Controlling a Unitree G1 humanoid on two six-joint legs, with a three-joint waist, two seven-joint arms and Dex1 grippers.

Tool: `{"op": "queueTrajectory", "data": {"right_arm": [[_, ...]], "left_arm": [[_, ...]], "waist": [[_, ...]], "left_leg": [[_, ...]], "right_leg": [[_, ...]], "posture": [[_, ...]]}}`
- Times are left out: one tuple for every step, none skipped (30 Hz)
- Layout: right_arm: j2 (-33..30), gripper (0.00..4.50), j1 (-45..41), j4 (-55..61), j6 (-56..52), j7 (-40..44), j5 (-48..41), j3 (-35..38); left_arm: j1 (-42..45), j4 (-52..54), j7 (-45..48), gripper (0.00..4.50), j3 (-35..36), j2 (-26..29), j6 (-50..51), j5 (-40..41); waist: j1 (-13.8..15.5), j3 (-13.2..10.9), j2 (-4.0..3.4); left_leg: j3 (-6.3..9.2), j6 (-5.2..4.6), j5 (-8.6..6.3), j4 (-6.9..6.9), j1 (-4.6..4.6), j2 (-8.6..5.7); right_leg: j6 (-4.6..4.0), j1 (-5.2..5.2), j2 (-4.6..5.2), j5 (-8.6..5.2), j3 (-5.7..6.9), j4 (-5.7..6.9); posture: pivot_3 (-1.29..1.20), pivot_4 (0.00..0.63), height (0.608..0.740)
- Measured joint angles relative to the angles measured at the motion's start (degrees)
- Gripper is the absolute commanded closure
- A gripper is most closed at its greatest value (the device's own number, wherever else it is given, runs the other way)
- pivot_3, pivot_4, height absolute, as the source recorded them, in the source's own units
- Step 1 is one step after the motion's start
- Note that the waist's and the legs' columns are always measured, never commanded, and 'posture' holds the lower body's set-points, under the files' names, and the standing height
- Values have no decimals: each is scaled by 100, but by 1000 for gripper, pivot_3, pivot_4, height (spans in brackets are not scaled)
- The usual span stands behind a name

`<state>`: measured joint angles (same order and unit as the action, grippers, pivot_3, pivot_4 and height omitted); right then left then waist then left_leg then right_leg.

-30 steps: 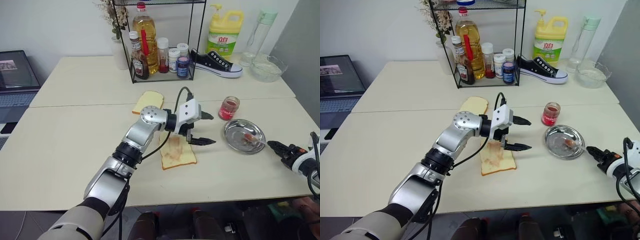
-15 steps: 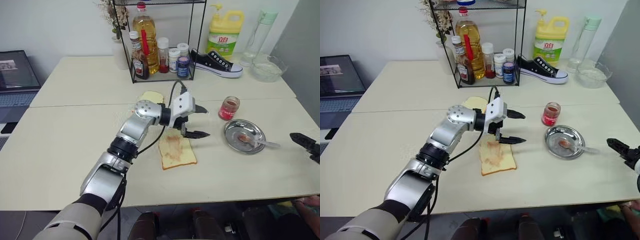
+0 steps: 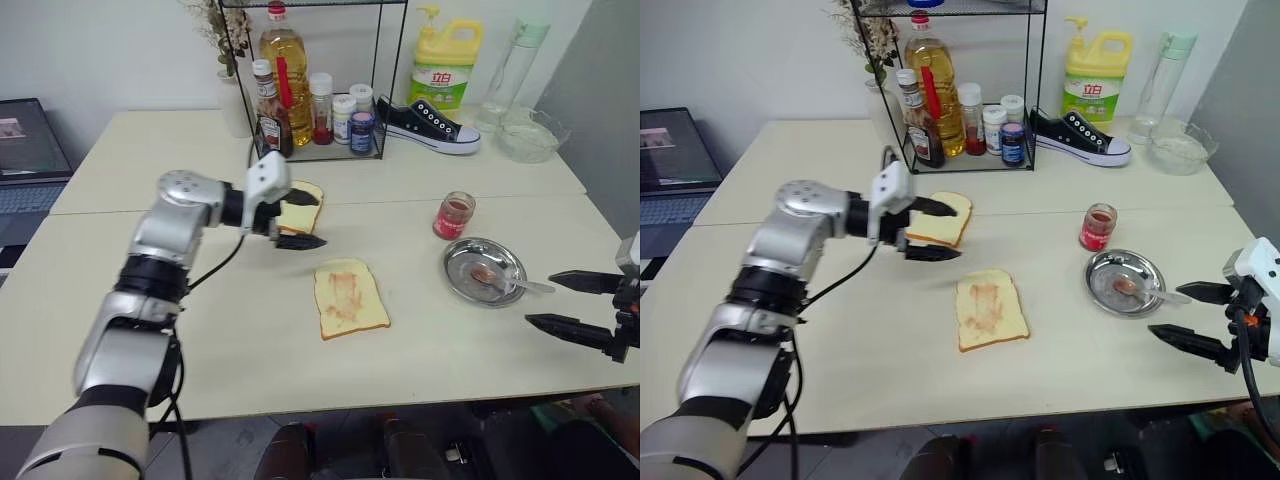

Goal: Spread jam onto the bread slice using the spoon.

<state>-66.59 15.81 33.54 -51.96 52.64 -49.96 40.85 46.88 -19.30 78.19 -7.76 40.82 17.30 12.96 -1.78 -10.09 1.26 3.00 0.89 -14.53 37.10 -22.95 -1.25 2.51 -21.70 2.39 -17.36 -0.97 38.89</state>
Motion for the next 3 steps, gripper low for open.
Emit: {"op": "queueTrajectory", "data": {"right_arm": [[95, 24, 35, 150, -45, -55, -49, 7], [210, 24, 48, 288, -122, -154, -76, -12], [305, 24, 65, 332, -163, -227, -77, -32]], "left_arm": [[-416, 404, 8, 0, 170, 300, 246, 101], [-918, 907, -52, 0, 394, 615, 597, 222], [-1222, 1237, -125, 0, 540, 788, 841, 293]], "waist": [[-5, 0, 1], [-3, -4, 8], [15, -6, 11]], "left_leg": [[0, 1, -1, -1, 0, 2], [6, 2, -1, 0, -5, 2], [10, 3, 0, 5, -5, 0]], "right_leg": [[-1, 0, 14, 0, -5, -2], [-1, -2, 28, -1, -3, -2], [-1, 1, 34, -1, 3, 0]], "posture": [[0, 150, 740], [0, 150, 740], [0, 150, 740]]}}
